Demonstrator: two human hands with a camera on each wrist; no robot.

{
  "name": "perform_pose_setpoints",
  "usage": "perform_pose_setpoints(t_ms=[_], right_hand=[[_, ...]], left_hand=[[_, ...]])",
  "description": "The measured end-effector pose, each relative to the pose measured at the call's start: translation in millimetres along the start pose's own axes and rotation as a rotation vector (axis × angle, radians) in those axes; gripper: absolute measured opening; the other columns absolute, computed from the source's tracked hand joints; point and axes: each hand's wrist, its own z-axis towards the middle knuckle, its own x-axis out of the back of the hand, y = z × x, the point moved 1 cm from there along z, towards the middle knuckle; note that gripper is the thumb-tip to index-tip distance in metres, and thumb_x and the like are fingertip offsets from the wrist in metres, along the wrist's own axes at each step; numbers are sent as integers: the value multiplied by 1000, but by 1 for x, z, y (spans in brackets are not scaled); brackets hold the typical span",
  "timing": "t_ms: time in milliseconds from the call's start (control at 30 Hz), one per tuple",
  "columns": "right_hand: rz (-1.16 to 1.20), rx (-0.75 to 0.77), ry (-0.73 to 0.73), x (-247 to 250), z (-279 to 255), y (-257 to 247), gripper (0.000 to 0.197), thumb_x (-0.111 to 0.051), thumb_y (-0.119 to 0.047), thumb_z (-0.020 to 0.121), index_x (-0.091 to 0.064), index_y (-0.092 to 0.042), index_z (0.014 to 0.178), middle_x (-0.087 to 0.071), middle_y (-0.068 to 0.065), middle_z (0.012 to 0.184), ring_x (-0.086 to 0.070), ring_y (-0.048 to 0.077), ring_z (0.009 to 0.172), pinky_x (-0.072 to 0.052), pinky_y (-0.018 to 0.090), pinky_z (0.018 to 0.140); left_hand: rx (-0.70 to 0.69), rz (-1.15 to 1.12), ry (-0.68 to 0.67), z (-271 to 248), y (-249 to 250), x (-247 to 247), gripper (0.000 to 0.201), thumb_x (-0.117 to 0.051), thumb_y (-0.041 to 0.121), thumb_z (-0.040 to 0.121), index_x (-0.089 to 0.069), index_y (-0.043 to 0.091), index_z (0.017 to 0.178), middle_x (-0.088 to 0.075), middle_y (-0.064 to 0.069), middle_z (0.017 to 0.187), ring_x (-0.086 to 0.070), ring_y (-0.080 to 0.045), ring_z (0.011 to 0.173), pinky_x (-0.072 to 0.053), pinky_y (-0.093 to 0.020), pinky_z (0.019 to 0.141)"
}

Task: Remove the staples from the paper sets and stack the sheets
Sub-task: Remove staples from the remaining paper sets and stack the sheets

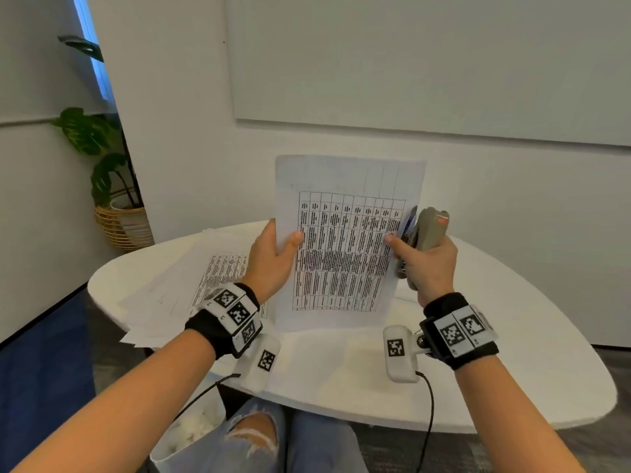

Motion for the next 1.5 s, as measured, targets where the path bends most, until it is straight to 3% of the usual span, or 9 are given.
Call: perform_pose_setpoints(t_ms=[133,333,433,567,700,833,1133,1333,1500], right_hand=[[-59,-4,29,0,-5,7,44,-85,-22,66,-63,-14,103,-69,8,99,-66,25,89,-58,40,76],[-89,29,136,0,-18,-7,55,-86,-52,52,-60,-27,93,-67,6,92,-65,28,78,-58,50,68],[42,120,185,5,-21,-28,47,-89,-40,56,-59,-29,92,-68,2,90,-65,18,79,-58,38,72],[295,211,256,16,-22,-54,26,-77,-9,75,-56,-8,90,-61,4,78,-60,13,68,-53,28,66],[407,187,387,22,-18,-62,21,-70,-19,84,-59,-4,92,-63,7,73,-61,12,61,-53,27,61],[434,160,445,22,-18,-56,18,-61,-28,91,-56,-11,89,-63,2,73,-62,14,63,-54,29,60],[395,77,377,3,-22,-38,16,-57,-33,93,-56,-21,82,-64,2,75,-64,22,70,-54,38,73],[469,23,366,-3,-18,-37,19,-59,-34,92,-57,-19,79,-62,-6,63,-59,8,57,-52,28,60],[433,-24,451,0,-12,-25,32,-61,-48,86,-58,-17,78,-57,3,71,-56,19,65,-49,32,60]], left_hand=[[5,-2,-3,-2,2,-6,34,-51,29,97,-50,15,127,-59,10,116,-55,-7,108,-44,-19,92],[-7,71,-6,-2,10,-10,36,-51,25,98,-49,10,130,-58,7,119,-55,-9,110,-42,-20,93],[-33,219,-39,9,35,-3,51,-49,30,98,-37,5,141,-55,-8,132,-52,-27,123,-41,-28,98],[-301,734,-146,25,67,4,24,-44,33,99,-44,16,116,-58,-2,74,-58,-28,68,-43,-33,60],[-368,959,-383,24,72,0,15,-42,34,99,-45,22,107,-50,6,65,-49,-16,56,-34,-27,55],[-296,971,-566,9,59,-7,9,-43,36,99,-42,27,101,-49,9,66,-50,-16,60,-29,-26,51],[-234,898,-628,-13,47,-26,13,-45,36,98,-46,25,106,-48,10,65,-47,-9,55,-31,-24,49],[-245,907,-647,-19,46,-30,15,-46,35,98,-47,23,106,-46,10,63,-46,-11,53,-33,-23,49],[-266,906,-679,-25,43,-34,14,-45,35,99,-47,22,104,-47,10,64,-46,-11,53,-33,-22,48]])
